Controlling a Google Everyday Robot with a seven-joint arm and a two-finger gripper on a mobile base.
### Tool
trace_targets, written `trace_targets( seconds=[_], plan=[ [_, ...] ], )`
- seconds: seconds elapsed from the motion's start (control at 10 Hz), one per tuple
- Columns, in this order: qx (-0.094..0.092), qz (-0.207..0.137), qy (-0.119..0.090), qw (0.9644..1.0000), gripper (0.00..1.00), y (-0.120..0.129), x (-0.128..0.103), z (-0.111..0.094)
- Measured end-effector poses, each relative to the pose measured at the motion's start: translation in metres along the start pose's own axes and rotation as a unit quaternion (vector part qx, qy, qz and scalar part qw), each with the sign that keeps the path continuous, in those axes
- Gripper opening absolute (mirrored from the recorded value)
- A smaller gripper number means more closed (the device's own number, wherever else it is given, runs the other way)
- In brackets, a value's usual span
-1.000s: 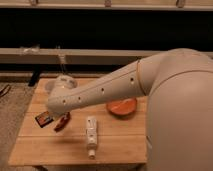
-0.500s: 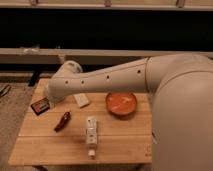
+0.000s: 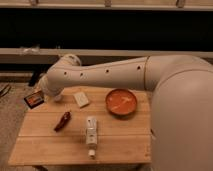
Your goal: Place the eraser in the ceramic cup
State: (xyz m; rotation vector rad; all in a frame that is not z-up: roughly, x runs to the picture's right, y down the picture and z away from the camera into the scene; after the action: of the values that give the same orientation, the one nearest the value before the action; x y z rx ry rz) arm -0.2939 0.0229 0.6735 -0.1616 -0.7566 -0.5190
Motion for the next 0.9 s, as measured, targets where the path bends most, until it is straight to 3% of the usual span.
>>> trace_targets(
  seconds=[0.6, 0.9],
  plan=[
    [0.003, 0.007, -0.005, 1.0, 0.0, 0.001, 0.0, 0.001],
    [0.028, 0.064, -0.031, 0.9971, 0.0, -0.003, 0.035, 0.01]
  ],
)
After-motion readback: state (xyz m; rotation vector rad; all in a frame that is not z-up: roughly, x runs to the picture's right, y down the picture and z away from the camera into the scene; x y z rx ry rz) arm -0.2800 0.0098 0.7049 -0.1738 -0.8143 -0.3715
